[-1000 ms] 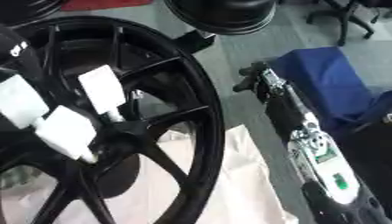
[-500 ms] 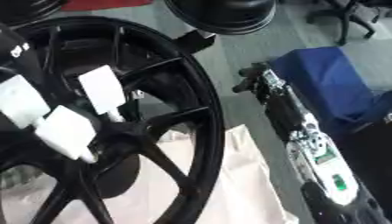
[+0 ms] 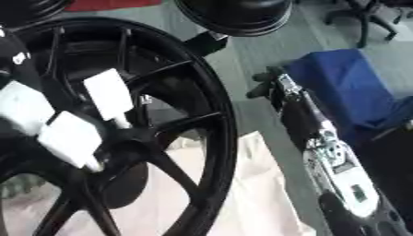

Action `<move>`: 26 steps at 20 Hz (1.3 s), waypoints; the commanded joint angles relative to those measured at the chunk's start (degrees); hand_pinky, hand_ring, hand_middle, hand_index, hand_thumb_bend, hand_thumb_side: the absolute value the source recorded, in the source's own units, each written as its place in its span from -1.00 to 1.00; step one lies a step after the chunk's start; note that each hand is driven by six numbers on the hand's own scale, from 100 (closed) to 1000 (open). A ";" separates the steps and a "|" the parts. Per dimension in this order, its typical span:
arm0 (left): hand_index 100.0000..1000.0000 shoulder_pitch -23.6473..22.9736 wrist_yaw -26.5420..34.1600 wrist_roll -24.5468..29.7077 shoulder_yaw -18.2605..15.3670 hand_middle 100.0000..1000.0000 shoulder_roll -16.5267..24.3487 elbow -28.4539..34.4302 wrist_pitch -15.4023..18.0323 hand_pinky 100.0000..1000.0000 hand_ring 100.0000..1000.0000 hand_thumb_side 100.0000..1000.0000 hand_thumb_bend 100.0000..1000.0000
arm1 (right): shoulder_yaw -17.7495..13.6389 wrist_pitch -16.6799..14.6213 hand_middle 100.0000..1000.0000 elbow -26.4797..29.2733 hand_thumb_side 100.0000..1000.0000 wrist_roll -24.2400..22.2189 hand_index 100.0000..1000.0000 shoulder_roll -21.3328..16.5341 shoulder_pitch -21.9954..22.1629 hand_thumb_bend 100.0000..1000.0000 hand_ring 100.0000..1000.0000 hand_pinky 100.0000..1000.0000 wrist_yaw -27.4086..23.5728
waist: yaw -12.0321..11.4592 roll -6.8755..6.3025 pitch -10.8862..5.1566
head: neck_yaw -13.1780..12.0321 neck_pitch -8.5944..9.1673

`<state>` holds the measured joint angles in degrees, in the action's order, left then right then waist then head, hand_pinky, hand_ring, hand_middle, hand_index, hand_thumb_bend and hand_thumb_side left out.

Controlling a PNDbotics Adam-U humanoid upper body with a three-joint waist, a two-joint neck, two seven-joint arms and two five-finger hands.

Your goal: Pull the pin out of the wheel hub.

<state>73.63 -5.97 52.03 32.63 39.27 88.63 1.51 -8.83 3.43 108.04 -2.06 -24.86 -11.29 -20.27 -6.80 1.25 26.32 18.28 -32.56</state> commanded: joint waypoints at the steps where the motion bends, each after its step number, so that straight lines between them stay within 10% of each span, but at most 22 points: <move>1: -0.13 0.77 -0.86 -0.06 -0.53 -0.37 1.10 0.48 -0.19 0.50 -0.08 -0.88 -0.69 | -0.63 0.04 -0.09 0.53 0.60 0.26 0.35 -0.49 -0.13 -1.00 0.26 1.00 -0.19 | -0.03 0.05 -1.88 | -0.15 0.52; 20: -0.40 1.52 2.97 -0.15 -6.00 -0.62 3.44 1.39 -4.27 0.42 -0.25 -1.00 -0.68 | -1.15 0.15 -0.09 0.15 0.58 0.79 0.34 -0.85 1.23 -1.00 0.26 1.00 -0.24 | -1.78 -0.51 -3.67 | 0.81 -1.31; 26: -0.41 -0.47 7.40 -4.74 -13.87 -0.68 9.67 -1.85 -3.95 0.45 -0.33 -1.00 -0.76 | -1.95 -0.08 -0.09 0.12 0.56 1.56 0.34 -0.80 2.44 -1.00 0.26 1.00 -0.72 | -4.37 -0.38 -6.06 | 1.54 -3.30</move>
<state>72.43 0.29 48.38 21.33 46.03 87.09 -2.61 -10.15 3.43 107.53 -0.79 -24.44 -8.69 -20.72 -11.42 0.90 21.95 19.56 -35.55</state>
